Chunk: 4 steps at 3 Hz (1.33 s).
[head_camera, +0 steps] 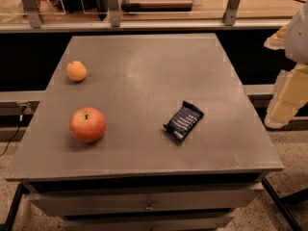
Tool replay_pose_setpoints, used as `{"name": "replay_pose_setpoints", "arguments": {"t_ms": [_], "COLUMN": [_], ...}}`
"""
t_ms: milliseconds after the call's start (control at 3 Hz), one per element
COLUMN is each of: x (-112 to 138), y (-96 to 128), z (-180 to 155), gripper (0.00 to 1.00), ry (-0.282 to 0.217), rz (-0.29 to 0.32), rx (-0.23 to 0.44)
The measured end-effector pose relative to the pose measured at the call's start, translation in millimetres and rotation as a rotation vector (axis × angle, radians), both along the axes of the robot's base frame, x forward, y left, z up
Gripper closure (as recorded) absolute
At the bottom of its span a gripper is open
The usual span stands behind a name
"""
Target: Pick rxbar blueberry
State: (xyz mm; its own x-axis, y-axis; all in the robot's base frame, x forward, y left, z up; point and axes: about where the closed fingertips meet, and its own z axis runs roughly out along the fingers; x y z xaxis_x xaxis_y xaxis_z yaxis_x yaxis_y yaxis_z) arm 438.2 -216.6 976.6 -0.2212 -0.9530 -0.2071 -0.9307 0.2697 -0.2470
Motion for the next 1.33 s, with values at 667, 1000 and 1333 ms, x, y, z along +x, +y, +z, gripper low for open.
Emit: {"name": "replay_pose_setpoints", "arguments": {"t_ms": [667, 1000, 1333], "x": [5.1, 10.4, 10.7], "y": [25.7, 76.4, 115.4], "z": [-8.5, -30.3, -55.5], "gripper": [0.00, 0.00, 0.00], "ry": [-0.007, -0.015, -0.001], "rz": [0.128, 0.370, 0.561], "rx": [0.015, 0.029, 0.002]}}
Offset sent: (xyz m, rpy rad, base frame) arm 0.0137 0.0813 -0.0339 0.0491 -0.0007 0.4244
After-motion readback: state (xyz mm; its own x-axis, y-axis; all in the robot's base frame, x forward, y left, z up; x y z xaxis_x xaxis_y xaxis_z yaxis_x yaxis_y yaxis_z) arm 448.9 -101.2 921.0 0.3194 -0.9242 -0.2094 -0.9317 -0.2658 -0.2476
